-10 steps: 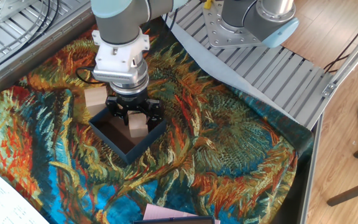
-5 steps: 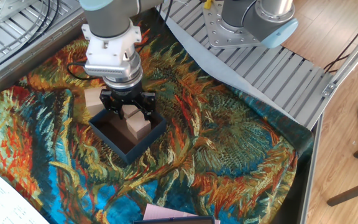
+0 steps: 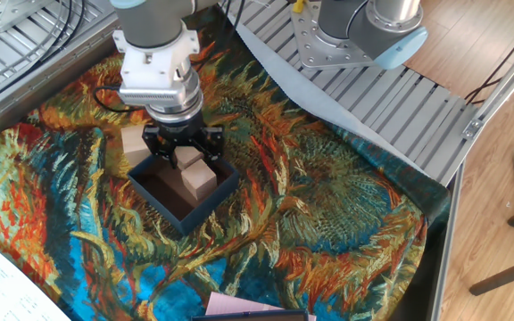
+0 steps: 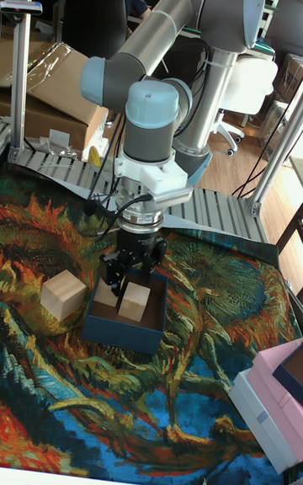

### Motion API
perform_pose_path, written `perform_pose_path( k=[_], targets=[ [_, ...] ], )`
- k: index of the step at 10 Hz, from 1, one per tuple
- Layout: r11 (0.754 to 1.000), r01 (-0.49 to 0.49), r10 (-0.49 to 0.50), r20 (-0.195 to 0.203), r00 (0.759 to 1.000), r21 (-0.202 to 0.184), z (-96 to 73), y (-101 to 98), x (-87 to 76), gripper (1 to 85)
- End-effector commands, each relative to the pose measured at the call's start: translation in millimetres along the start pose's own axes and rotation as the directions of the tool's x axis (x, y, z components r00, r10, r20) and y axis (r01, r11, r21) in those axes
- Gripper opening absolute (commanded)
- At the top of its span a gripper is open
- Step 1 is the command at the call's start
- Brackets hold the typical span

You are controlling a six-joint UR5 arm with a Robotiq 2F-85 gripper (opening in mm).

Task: Take everything out of the gift box

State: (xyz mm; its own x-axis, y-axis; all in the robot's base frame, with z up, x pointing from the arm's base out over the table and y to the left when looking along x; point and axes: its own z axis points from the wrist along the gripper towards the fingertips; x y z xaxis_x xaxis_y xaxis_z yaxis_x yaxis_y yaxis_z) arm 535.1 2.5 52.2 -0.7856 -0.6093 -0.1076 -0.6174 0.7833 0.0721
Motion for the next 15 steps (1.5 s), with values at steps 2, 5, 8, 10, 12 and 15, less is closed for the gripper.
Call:
perform_pose_path(
  k=[2, 5, 8, 10, 12, 15],
  targets=[
    [0.979, 0.200, -0.200, -0.007, 0.980, 0.030, -0.3, -1.9, -1.1, 70.7],
    [0.940, 0.339, -0.339, -0.002, 0.941, 0.046, 1.1, -4.5, -5.8, 70.7],
    [0.884, 0.466, -0.466, -0.003, 0.885, 0.043, 5.9, -5.8, -9.1, 71.0],
    [0.873, 0.485, -0.485, -0.004, 0.874, 0.047, 8.6, -8.6, -11.0, 71.0],
    [0.864, 0.502, -0.502, 0.001, 0.865, 0.043, 11.7, -8.5, -13.2, 70.7],
    [0.861, 0.508, -0.507, 0.057, 0.860, -0.003, 17.5, 7.3, -22.1, 70.0]
  ],
)
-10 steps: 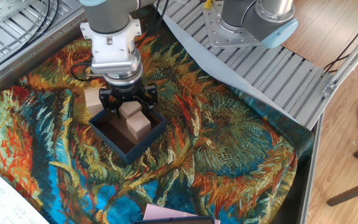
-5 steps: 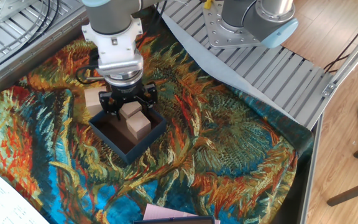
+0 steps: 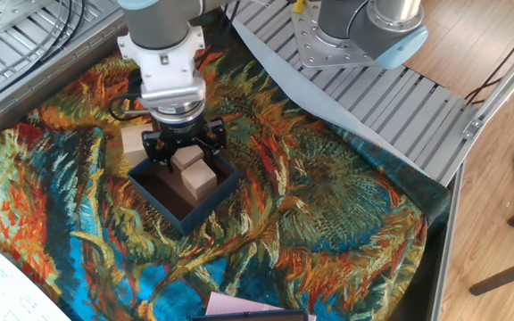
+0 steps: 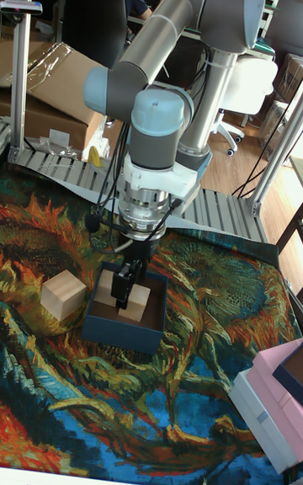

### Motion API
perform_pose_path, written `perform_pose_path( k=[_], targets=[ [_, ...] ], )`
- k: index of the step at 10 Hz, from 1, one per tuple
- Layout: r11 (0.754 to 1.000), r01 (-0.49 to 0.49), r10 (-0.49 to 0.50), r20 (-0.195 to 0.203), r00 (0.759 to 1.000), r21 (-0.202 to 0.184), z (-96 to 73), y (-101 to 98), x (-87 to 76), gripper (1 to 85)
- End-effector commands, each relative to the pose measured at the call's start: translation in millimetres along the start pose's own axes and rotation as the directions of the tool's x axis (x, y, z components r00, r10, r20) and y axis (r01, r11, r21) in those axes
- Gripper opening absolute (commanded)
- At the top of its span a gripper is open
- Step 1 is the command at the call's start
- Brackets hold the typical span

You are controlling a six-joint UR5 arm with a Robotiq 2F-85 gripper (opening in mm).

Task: Take everything out of the gift box

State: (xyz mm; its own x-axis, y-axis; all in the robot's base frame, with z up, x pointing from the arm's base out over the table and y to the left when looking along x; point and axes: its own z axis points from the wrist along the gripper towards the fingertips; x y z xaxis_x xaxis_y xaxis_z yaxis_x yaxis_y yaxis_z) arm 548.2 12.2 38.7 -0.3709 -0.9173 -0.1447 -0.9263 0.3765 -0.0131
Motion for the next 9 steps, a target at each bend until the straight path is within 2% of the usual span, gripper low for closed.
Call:
perform_pose_path(
  k=[1, 3, 4, 6, 7, 9],
  targets=[
    [1.000, 0.011, -0.010, 0.048, 0.999, -0.026, 3.4, 4.6, -13.2, 68.7],
    [1.000, -0.002, 0.003, 0.050, 0.999, -0.016, 6.9, 4.2, -17.0, 66.0],
    [1.000, -0.016, 0.016, 0.050, 0.999, -0.017, 7.7, 5.0, -17.9, 60.3],
    [0.999, -0.041, 0.041, 0.038, 0.998, -0.013, 7.1, 4.4, -14.8, 37.7],
    [0.998, -0.057, 0.058, 0.032, 0.998, -0.009, 3.1, 4.4, -11.2, 37.3],
    [0.997, -0.069, 0.070, 0.013, 0.998, -0.046, -15.7, 6.4, 6.2, 38.0]
  ],
)
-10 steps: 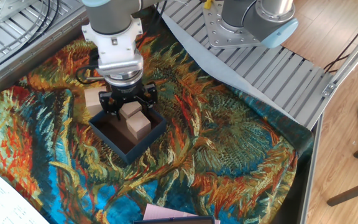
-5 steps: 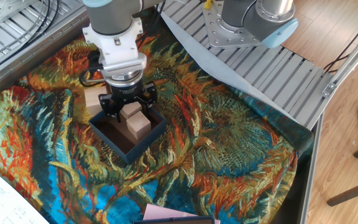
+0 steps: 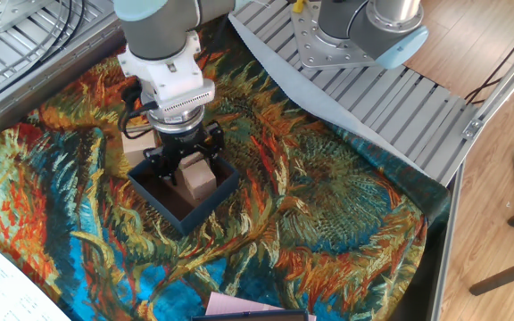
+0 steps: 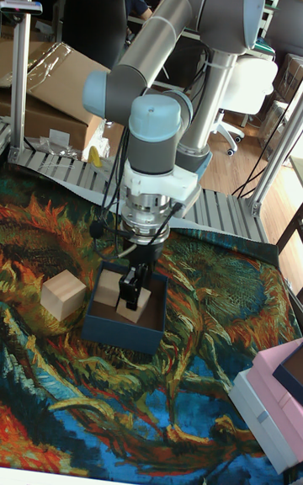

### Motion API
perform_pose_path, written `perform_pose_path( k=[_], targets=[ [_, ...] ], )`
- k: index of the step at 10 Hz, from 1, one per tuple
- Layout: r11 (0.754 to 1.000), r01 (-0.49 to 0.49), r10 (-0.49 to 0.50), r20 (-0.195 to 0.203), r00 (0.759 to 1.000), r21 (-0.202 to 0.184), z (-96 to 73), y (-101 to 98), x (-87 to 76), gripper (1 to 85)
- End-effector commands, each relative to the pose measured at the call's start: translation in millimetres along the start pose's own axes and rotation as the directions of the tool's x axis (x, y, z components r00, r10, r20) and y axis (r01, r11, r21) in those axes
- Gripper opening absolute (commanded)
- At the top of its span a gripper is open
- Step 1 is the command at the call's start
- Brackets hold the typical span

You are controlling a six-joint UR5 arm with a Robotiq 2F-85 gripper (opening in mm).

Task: Take everything out of the gift box

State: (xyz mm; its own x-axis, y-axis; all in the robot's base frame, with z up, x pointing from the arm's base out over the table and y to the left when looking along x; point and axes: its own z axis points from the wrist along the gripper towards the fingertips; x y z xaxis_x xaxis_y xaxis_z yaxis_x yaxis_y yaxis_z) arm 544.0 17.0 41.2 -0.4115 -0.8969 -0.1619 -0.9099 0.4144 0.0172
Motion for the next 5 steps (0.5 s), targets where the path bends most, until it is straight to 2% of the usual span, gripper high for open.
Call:
perform_pose_path(
  k=[1, 3, 5],
  targets=[
    [0.997, -0.076, 0.075, -0.019, 0.997, -0.020, -20.5, 0.1, 16.8, 38.7],
    [0.994, -0.111, 0.110, -0.076, 0.991, -0.006, -33.1, -7.5, 37.2, 38.7],
    [0.994, -0.107, 0.105, -0.107, 0.989, -0.008, -43.9, -9.9, 48.7, 38.7]
  ],
)
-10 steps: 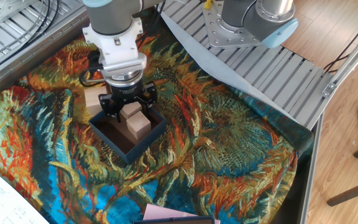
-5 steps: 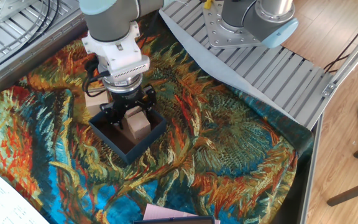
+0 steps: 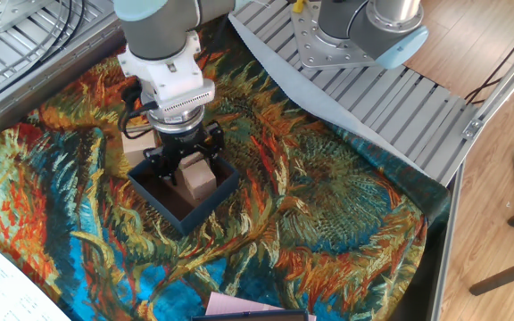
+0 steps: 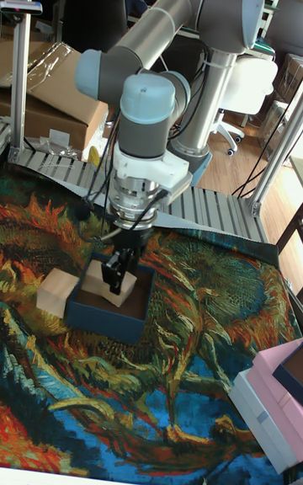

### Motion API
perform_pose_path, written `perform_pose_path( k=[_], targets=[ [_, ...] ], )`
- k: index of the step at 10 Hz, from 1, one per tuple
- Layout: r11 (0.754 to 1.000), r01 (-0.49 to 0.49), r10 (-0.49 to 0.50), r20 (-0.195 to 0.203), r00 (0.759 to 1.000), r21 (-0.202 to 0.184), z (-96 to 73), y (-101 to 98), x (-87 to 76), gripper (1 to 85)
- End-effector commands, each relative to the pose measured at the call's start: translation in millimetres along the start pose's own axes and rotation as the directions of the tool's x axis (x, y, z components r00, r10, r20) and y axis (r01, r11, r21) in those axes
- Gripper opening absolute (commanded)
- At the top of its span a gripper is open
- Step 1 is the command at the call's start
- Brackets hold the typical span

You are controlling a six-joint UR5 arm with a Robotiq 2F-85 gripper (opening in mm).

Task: Take everything out of the gift box

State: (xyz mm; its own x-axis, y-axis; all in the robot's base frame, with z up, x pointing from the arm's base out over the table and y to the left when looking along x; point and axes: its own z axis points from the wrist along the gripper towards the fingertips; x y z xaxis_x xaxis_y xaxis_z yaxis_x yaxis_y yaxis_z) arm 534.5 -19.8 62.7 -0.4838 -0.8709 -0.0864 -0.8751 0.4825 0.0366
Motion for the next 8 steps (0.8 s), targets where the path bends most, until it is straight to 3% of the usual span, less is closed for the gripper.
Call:
perform_pose_path(
  k=[1, 2, 5, 8],
  targets=[
    [0.999, -0.031, 0.031, -0.037, 0.999, -0.005, -16.7, -4.3, 17.9, 38.7],
    [0.999, -0.042, 0.042, -0.042, 0.998, -0.009, -17.6, -2.8, 18.7, 38.7],
    [0.998, -0.060, 0.060, -0.104, 0.993, 0.011, -28.8, -2.6, 31.1, 38.7],
    [0.997, -0.071, 0.070, -0.114, 0.991, -0.005, -34.1, 1.5, 39.3, 38.7]
  ],
)
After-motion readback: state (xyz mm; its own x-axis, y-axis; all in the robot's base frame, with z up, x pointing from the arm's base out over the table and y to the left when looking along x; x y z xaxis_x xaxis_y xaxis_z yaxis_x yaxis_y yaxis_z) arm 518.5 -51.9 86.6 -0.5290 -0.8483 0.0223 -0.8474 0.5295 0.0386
